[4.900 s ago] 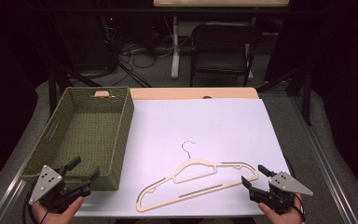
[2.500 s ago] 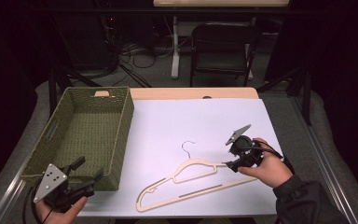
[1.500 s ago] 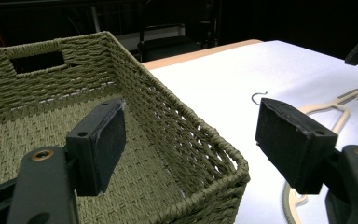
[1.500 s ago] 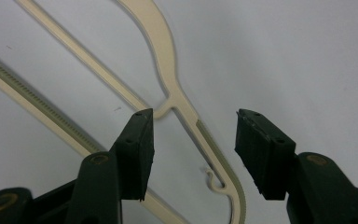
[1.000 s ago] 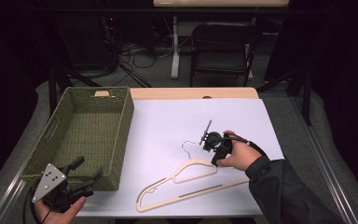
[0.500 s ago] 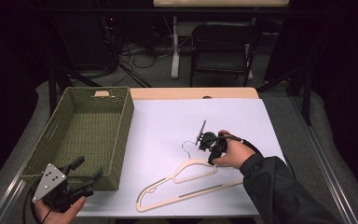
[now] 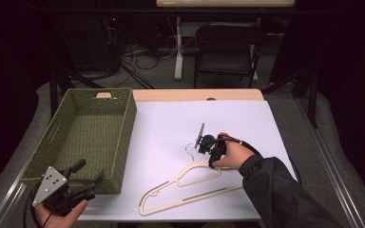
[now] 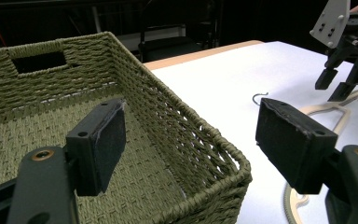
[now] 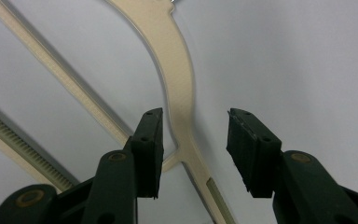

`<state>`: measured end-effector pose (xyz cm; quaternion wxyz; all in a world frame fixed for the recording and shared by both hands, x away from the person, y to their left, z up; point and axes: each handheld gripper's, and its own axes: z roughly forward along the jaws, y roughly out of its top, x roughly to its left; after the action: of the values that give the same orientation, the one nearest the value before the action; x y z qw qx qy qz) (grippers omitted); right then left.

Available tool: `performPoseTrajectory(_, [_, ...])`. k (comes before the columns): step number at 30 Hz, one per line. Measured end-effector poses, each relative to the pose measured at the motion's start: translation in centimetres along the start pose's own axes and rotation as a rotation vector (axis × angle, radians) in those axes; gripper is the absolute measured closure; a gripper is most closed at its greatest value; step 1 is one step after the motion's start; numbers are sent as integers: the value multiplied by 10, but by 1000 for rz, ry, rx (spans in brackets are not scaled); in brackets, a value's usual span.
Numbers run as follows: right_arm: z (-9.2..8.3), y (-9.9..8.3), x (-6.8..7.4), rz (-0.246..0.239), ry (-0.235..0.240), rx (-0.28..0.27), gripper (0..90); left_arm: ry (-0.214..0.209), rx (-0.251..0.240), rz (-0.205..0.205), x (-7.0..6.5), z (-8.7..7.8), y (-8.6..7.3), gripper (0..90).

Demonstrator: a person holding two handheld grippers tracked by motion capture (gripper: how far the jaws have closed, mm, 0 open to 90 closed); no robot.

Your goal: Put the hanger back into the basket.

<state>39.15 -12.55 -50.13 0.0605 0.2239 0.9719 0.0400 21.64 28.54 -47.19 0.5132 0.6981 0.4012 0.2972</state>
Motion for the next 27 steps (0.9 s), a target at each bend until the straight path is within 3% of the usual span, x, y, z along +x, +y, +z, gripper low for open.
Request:
performPoseTrajectory(24, [15,11,5,-42,17,22,582,-2,-1,0,0,-1,0,246])
performPoseTrajectory(27, [16,11,6,-28,16,20,593,-2,-2,0,0,-1,0,246])
